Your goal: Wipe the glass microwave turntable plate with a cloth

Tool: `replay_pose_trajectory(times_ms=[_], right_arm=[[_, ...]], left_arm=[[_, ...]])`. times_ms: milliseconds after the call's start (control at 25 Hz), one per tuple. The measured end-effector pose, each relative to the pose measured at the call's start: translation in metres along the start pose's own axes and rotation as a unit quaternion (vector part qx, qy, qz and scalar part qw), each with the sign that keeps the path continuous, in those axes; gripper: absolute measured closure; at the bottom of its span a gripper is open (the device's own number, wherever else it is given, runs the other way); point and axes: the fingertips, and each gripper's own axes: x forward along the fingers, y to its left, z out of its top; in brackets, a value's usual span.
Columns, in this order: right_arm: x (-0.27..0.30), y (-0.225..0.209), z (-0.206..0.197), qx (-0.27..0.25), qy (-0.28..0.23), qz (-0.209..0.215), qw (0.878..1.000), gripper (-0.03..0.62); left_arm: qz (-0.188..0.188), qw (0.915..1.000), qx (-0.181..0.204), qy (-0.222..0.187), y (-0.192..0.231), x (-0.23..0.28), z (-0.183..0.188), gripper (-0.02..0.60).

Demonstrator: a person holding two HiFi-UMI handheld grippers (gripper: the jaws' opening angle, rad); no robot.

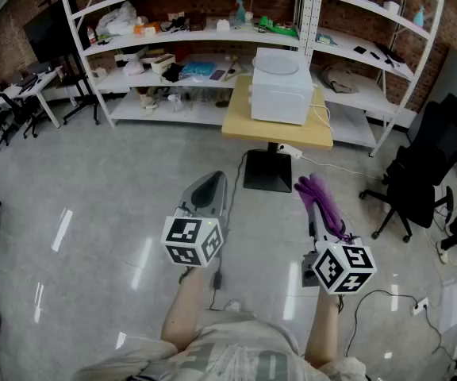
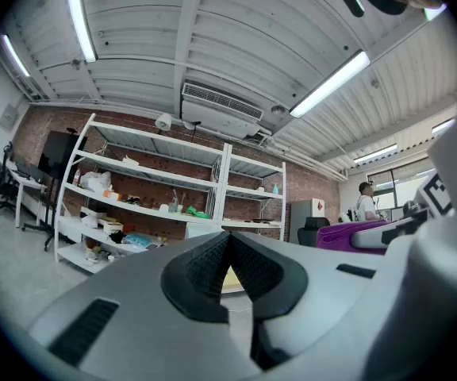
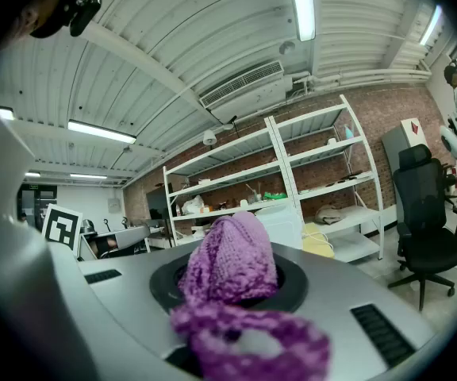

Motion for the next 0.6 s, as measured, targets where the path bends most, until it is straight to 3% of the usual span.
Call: replay_pose_trajectory(times_ms=[200, 600], right_arm=[[-0.005, -0.002, 0.0, 0.015, -0.018, -0.007, 1.0, 0.54], [-0.011, -0.005, 0.001, 0.032, -0.027, 0.021, 0.999, 0.54]], left_arm=[[-0.01, 0.9999, 0.007, 0.0, -0.023, -0.006, -0.006, 0.58], [-0.017, 0.9998, 0.011, 0.003, -0.048, 0.0, -0.01, 0.58]])
